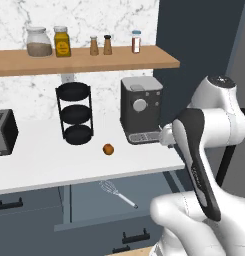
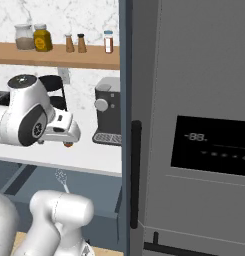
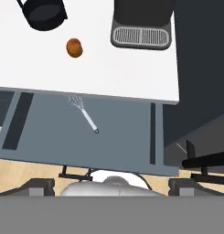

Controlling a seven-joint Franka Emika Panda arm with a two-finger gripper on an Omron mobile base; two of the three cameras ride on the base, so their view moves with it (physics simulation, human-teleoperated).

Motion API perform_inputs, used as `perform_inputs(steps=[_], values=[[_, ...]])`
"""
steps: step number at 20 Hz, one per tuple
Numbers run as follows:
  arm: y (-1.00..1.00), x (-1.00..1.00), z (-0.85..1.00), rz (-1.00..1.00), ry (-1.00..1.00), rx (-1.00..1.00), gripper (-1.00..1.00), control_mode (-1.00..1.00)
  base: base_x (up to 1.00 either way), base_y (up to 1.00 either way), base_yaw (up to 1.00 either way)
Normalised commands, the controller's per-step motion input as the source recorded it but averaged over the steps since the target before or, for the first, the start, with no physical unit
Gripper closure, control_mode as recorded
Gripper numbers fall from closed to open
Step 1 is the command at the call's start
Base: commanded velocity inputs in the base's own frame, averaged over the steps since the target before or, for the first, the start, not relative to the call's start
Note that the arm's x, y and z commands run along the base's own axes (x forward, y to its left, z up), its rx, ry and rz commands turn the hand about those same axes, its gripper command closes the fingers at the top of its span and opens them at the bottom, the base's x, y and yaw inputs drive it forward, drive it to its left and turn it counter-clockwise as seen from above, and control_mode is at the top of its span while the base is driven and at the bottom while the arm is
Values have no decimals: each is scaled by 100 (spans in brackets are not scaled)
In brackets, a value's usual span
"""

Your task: Pick the whisk from the drawer and place it on the counter.

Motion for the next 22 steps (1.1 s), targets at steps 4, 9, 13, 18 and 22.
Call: perform_inputs(steps=[4,9,13,18,22], values=[[87,-89,-8,7,0,0,-100,-100,0,0,0],[17,-32,0,1,-4,1,-100,-100,0,0,0],[-65,0,0,0,0,2,-100,-100,0,0,0],[-12,0,0,0,0,0,-100,-100,0,0,0],[0,0,0,0,0,0,-100,-100,0,0,0]])
